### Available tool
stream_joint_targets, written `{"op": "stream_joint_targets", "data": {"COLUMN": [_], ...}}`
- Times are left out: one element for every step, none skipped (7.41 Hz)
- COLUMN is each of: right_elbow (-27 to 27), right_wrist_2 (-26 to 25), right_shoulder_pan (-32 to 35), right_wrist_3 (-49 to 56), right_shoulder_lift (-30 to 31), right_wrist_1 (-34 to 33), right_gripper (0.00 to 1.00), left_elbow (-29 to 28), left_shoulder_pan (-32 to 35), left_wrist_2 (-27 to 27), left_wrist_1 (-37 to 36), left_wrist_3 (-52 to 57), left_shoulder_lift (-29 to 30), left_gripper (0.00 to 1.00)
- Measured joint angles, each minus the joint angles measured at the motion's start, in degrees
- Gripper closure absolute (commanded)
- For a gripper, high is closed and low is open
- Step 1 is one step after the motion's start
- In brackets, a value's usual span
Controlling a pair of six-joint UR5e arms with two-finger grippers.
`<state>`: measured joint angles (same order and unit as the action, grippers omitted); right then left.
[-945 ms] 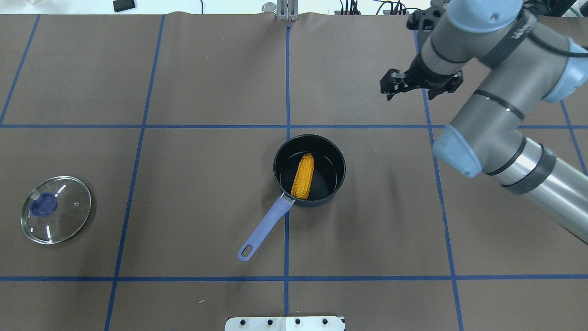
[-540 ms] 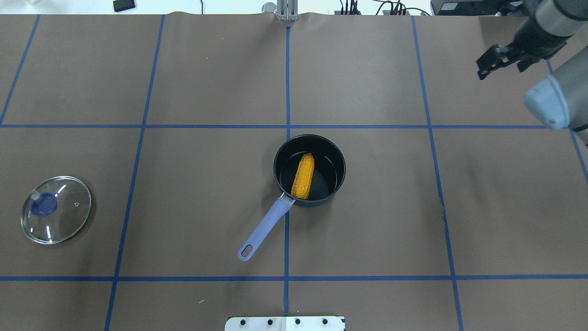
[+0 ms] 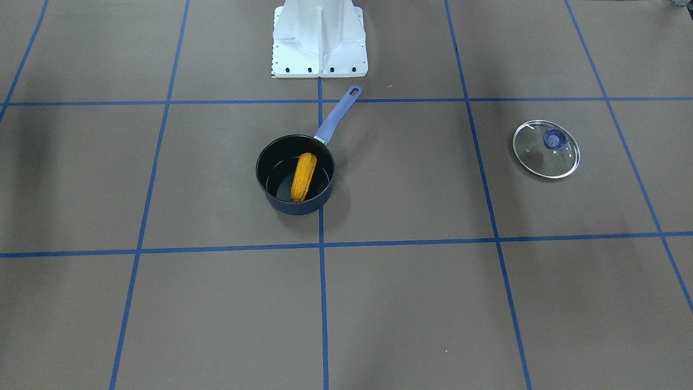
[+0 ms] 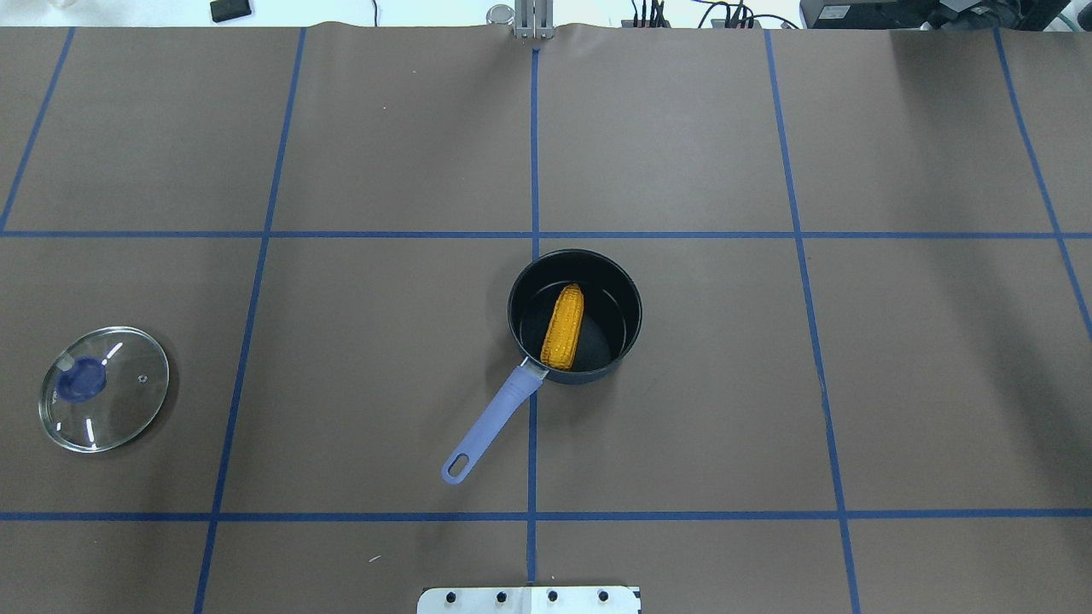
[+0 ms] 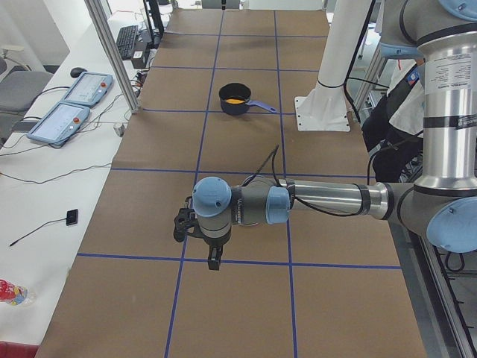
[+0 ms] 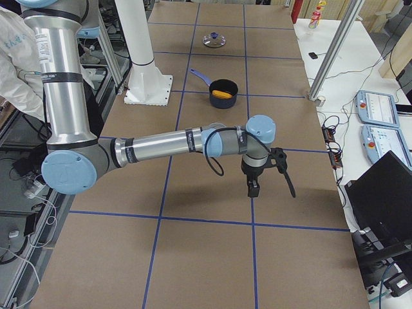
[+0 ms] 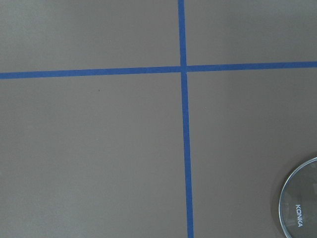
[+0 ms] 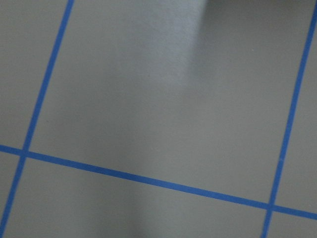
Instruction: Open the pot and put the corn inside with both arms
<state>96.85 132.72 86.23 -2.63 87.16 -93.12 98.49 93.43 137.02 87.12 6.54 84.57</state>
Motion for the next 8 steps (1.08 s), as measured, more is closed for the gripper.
{"op": "stream_joint_targets", "data": {"right_elbow": [0.7,1.1,1.4,1.6,1.8,1.9,2.0,2.0], "right_wrist_2": [-0.4,-2.3,-4.5,-5.5,-5.9,-6.0,-6.1,-6.1], "right_shoulder_pan": [2.0,3.1,3.5,3.6,3.6,3.7,3.7,3.7], "right_wrist_3": [0.4,0.6,0.7,0.8,0.8,0.7,0.5,0.4], "right_shoulder_lift": [3.4,5.3,6.1,6.6,6.8,6.9,6.9,6.9], "right_wrist_1": [0.0,0.0,0.0,0.1,0.1,0.1,0.1,0.1], "right_gripper": [0.0,0.0,0.0,0.0,0.0,0.0,0.0,0.0], "left_elbow": [0.1,0.1,0.1,0.1,0.0,0.0,0.0,0.0], "left_shoulder_pan": [0.0,0.0,0.0,0.0,0.0,0.0,0.0,0.0], "left_wrist_2": [-0.1,-0.2,-0.3,-0.3,-0.3,-0.3,-0.3,-0.3], "left_wrist_1": [0.5,0.7,0.8,0.8,0.8,0.7,0.7,0.8], "left_wrist_3": [0.0,0.0,0.0,0.0,0.0,0.0,0.0,0.0], "left_shoulder_lift": [0.0,0.0,-0.1,-0.2,-0.2,-0.5,-0.9,-1.2], "left_gripper": [0.02,0.02,0.02,0.02,0.02,0.02,0.02,0.02]}}
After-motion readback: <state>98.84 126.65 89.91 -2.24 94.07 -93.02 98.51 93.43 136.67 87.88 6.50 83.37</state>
